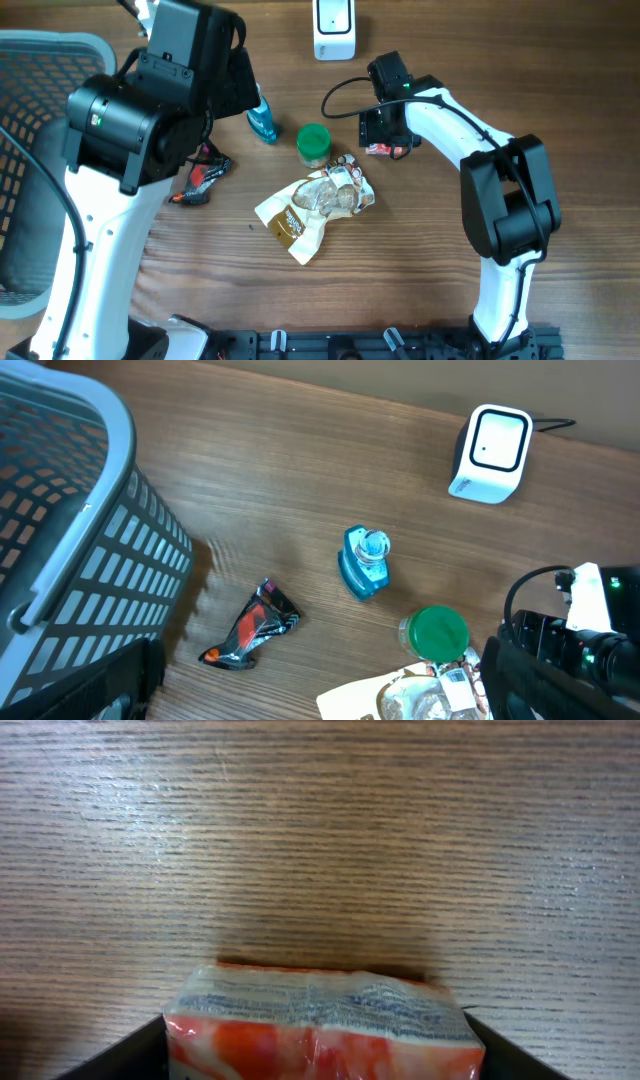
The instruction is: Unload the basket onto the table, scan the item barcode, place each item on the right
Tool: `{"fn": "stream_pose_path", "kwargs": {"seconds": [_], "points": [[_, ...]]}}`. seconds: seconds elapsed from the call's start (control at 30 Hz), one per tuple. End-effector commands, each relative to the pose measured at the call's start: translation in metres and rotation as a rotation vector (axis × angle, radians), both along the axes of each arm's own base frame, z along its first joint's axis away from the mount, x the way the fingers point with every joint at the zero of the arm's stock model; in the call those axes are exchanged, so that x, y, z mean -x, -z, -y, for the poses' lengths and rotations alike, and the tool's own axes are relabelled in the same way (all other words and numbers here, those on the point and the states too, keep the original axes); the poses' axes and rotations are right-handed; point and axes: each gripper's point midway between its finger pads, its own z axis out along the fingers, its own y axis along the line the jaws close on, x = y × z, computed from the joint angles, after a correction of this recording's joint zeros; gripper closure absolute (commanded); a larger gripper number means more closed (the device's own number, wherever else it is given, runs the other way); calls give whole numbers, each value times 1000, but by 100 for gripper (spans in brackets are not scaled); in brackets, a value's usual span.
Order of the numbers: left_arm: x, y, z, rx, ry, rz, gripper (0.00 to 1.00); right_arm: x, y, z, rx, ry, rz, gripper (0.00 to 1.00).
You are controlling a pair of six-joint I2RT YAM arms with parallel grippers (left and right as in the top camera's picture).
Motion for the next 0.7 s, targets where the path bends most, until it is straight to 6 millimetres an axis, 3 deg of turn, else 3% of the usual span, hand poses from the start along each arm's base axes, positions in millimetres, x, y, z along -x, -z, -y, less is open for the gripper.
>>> {"fn": "stream_pose_path", "kwargs": {"seconds": [0.0,0.1,0.2,0.3,0.47,0.53,0.67], "points": [[3,-3,-6,-14,-12,6,0,-4,6,-2,5,2,-3,32],[4,-2,-7,-16,-12,2,0,13,7,-12,-60,-16,-81,33],[7,0,-8,-24,-13,-16,0,30,-12,-29,-162,-32,-183,39],[11,3,-10,-33,-12,-34,0,39,-58,-38,-203,-32,-267,40],[13,5,-11,-38,-12,-47,0,59,-138,-35,-207,-51,-341,40],[13,5,-11,-38,-12,-47,0,67,-157,-45,-272,-99,-360,45],[13,5,-11,-39,-12,-48,0,76,-175,-68,-427,-149,-380,40]]}}
